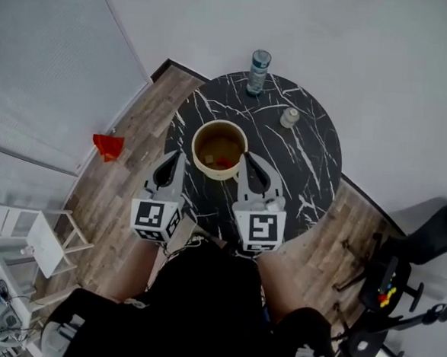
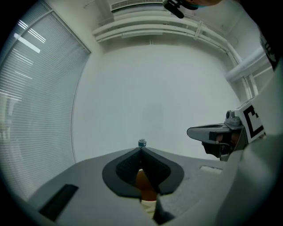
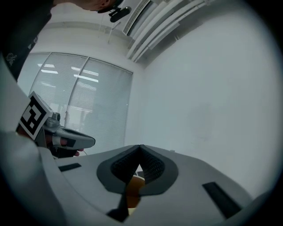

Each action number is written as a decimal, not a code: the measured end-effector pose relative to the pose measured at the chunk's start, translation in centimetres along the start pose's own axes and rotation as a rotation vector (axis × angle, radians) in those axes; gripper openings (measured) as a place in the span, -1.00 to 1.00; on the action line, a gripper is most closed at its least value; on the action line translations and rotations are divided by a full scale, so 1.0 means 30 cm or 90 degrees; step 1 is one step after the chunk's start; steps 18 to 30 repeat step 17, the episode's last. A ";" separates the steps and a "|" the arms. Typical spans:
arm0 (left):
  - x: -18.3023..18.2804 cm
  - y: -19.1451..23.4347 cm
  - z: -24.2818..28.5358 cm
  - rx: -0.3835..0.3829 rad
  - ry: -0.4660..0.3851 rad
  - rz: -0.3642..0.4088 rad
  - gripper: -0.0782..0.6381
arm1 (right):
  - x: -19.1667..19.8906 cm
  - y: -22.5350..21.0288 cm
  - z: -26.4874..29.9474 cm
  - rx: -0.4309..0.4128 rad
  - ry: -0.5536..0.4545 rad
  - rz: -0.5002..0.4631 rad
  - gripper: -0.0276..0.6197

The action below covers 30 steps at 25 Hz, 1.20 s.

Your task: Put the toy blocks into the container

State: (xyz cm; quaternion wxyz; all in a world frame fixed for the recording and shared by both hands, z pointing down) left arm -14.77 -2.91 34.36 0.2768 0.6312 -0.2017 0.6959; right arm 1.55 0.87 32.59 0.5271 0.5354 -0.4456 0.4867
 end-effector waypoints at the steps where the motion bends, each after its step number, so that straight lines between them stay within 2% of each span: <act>1: -0.004 0.000 -0.003 0.000 -0.002 0.000 -0.78 | -0.003 -0.002 0.000 0.000 0.001 -0.003 -0.92; 11: -0.037 0.001 0.025 -0.005 -0.014 0.006 -0.78 | -0.027 -0.041 0.019 -0.005 0.000 -0.017 -0.92; 30: -0.046 -0.002 0.041 -0.001 -0.015 0.013 -0.78 | -0.035 -0.058 0.030 -0.014 0.000 -0.002 -0.92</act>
Point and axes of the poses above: the fingertips, and each gripper's own axes: z forward along the fingers, y to its left, x out of its underside, the point moved 3 cm from there along -z, backward along the fingers, and after that the axes turned 14 degrees about x, right-handed, at the moved point
